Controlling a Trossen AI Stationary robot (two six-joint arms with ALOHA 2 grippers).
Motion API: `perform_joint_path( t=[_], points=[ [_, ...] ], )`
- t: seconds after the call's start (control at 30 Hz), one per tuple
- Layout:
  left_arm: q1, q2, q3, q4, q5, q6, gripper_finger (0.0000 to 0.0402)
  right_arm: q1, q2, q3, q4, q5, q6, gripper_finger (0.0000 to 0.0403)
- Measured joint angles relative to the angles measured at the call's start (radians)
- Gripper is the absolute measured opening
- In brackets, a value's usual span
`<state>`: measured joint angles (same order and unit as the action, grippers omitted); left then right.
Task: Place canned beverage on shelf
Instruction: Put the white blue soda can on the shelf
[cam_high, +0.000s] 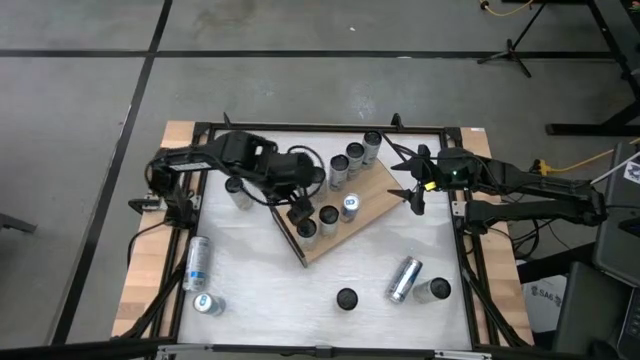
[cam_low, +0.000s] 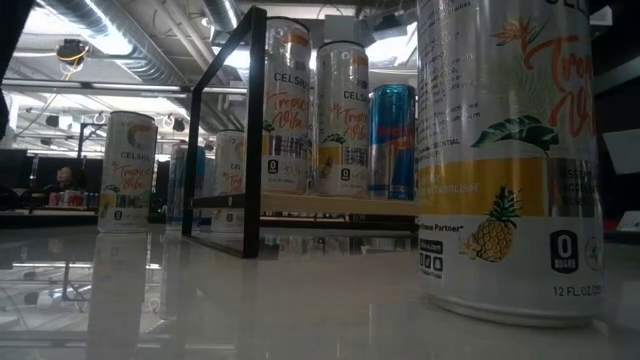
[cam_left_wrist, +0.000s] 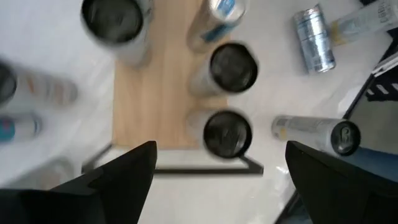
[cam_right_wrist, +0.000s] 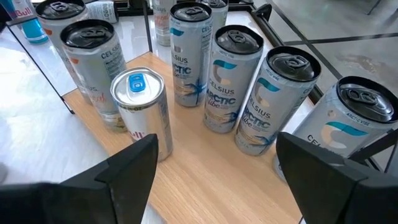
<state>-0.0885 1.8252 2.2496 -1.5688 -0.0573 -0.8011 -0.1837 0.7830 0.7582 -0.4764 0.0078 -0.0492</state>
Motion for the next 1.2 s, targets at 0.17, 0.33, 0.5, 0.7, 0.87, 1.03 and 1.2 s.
perform_joint_path(
  t=[0.17,0.33,0.5,0.7,0.87,1.03,1.2],
  points=[
    [-0.051,-0.126,-0.202,-0.003,0.01,-0.145,0.0345,0.0,0.0,0.0,0.001,0.0,0.0,0.0317],
    [-0.112,-0.276,-0.449,-0.002,0.085,-0.355,0.0345,0.0,0.0,0.0,0.0,0.0,0.0,0.0317],
    [-0.207,-0.405,-0.672,-0.003,0.134,-0.6,0.0345,0.0,0.0,0.0,0.0,0.0,0.0,0.0317],
    [-0.32,-0.47,-0.878,-0.002,0.213,-0.799,0.0345,0.0,0.0,0.0,0.001,0.0,0.0,0.0317],
    [-0.388,-0.47,-1.01,-0.003,0.298,-0.849,0.0345,0.0,0.0,0.0,0.001,0.0,0.0,0.0317],
    [-0.425,-0.47,-1.118,0.003,0.327,-0.913,0.0345,0.0,0.0,0.0,0.002,0.0,0.0,0.0317],
    [-0.445,-0.471,-1.207,0.068,0.325,-0.931,0.0345,0.0,0.0,0.0,0.002,0.0,0.0,0.0317]
  ],
)
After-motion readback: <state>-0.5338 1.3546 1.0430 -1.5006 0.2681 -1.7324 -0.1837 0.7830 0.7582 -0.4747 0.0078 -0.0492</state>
